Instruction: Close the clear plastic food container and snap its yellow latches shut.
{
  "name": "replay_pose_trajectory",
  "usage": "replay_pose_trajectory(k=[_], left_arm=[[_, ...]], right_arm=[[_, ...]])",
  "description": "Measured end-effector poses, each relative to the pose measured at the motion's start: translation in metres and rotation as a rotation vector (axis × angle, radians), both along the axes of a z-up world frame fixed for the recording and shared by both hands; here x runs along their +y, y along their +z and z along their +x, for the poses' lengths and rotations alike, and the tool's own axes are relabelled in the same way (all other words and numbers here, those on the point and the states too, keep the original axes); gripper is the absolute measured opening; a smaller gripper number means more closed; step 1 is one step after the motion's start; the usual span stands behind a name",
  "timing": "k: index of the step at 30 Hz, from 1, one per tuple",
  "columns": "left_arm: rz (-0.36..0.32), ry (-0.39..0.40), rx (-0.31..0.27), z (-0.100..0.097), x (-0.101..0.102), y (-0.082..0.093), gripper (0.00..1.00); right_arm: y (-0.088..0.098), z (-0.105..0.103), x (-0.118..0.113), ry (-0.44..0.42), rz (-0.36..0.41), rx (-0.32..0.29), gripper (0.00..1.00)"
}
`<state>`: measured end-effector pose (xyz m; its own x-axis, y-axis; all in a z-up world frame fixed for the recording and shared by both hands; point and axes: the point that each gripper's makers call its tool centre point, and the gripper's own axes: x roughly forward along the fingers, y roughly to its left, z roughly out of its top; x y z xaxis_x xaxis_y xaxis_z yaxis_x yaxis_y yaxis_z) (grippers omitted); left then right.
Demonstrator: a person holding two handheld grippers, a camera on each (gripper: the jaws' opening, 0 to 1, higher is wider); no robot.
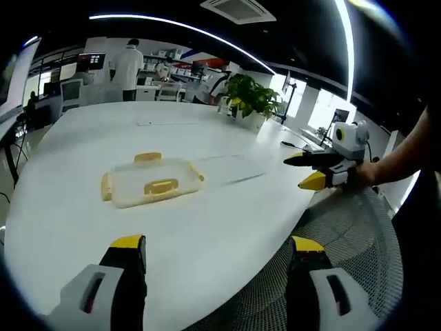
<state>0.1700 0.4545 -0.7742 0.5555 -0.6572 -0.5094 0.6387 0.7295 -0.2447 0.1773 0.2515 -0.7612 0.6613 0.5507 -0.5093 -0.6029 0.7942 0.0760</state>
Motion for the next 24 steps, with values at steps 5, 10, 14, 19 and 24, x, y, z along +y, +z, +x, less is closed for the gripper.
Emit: replay_pose_trajectory(k=[5,10,14,19,24], left_arm=[[-0.006,0.003,0.000,0.0002,-0.0001,0.0006,0.80],[-0.006,0.002,0.003,0.0003,0.0003,-0.0003,0.79],[-0.005,-0.005,0.012,-0.0010,-0.0008,-0.0016,0.78],[-0.006,-0.019,-0.002,-0.0014,-0.0032,0.0004,0.78],[-0.010,-0.019,0.001,-0.0016,-0.0030,0.0002,0.77]], right_arm=[[0.0005,0.0007,-0.0004,0.000,0.004,-0.007,0.65],[-0.0023,-0.0005,0.0003,0.008,-0.004,0.004,0.65],[-0.0018,-0.0002,0.0002,0.006,0.003,0.003,0.65],[-0.0046,-0.0008,-0.0009,0.005,-0.008,0.015,0.63],[-0.0062,-0.0020,0.0002,0.011,-0.018,0.018,0.64]])
